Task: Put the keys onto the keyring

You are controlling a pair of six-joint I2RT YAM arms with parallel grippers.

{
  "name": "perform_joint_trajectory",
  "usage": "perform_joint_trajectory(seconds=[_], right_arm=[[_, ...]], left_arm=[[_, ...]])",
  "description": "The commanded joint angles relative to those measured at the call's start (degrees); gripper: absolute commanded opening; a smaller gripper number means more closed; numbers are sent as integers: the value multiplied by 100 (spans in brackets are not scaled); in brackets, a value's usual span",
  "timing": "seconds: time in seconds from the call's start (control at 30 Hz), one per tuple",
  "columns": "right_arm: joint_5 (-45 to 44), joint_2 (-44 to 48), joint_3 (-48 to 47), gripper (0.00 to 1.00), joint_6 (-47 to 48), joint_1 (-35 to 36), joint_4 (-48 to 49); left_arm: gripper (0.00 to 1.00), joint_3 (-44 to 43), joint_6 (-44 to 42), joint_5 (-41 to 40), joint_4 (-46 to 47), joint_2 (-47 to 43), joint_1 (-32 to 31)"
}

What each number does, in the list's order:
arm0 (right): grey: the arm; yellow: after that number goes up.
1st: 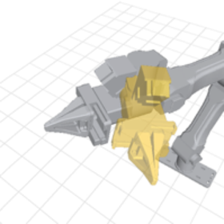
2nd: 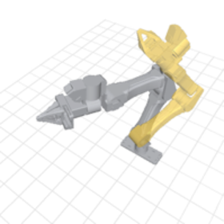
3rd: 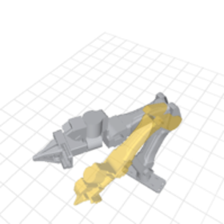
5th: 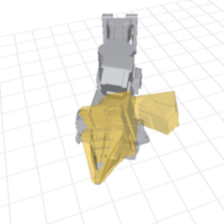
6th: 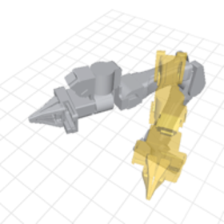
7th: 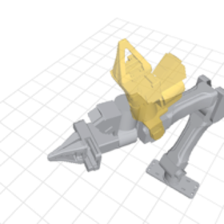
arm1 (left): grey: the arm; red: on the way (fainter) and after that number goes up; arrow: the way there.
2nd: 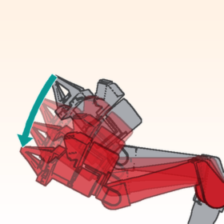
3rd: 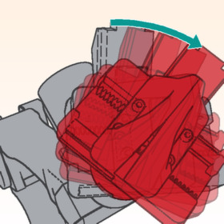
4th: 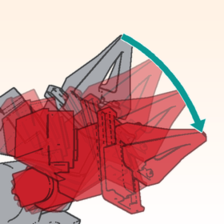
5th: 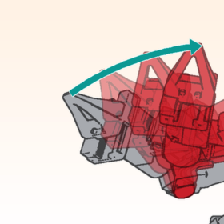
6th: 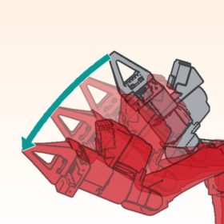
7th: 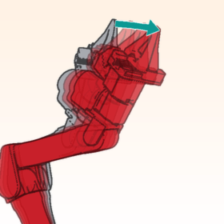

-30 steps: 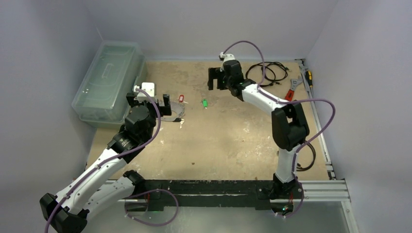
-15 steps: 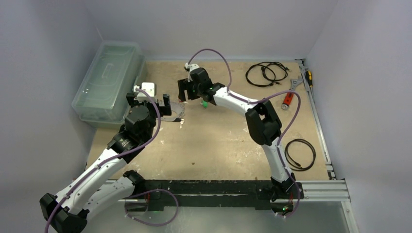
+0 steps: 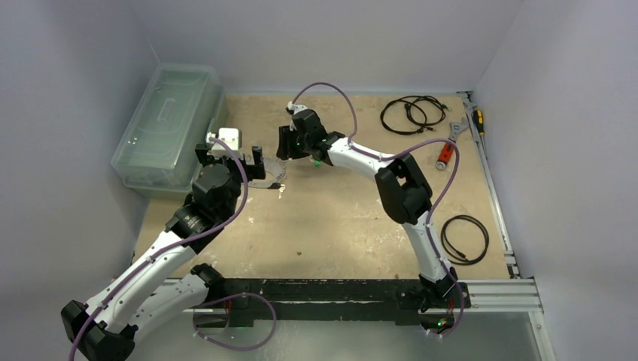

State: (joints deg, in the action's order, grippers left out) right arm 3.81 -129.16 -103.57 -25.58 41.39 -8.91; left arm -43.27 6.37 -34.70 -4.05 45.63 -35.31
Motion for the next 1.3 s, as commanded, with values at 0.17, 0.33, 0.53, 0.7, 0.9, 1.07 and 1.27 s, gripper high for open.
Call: perform_joint_trajectory(seconds=[0.17, 0.33, 0.53, 0.7, 0.9, 1.07, 1.27], right_arm=[[256, -335, 34, 46, -430, 9, 329], [209, -431, 79, 43, -474, 10, 305], [285, -521, 84, 29, -508, 17, 346], [295, -486, 128, 16, -509, 18, 309], [312, -405, 150, 0, -488, 19, 261], [280, -240, 123, 0, -344, 33, 107], [261, 148, 106, 0, 82, 35, -195]], left_arm=[[99, -114, -80, 68, 85, -89, 15], [99, -122, -88, 68, 80, -105, 21], [98, -122, -93, 80, 80, -91, 16], [98, -112, -101, 78, 80, -97, 16], [98, -112, -100, 77, 81, -85, 15], [98, -116, -114, 68, 81, -71, 16], [98, -110, -157, 77, 82, -78, 16]])
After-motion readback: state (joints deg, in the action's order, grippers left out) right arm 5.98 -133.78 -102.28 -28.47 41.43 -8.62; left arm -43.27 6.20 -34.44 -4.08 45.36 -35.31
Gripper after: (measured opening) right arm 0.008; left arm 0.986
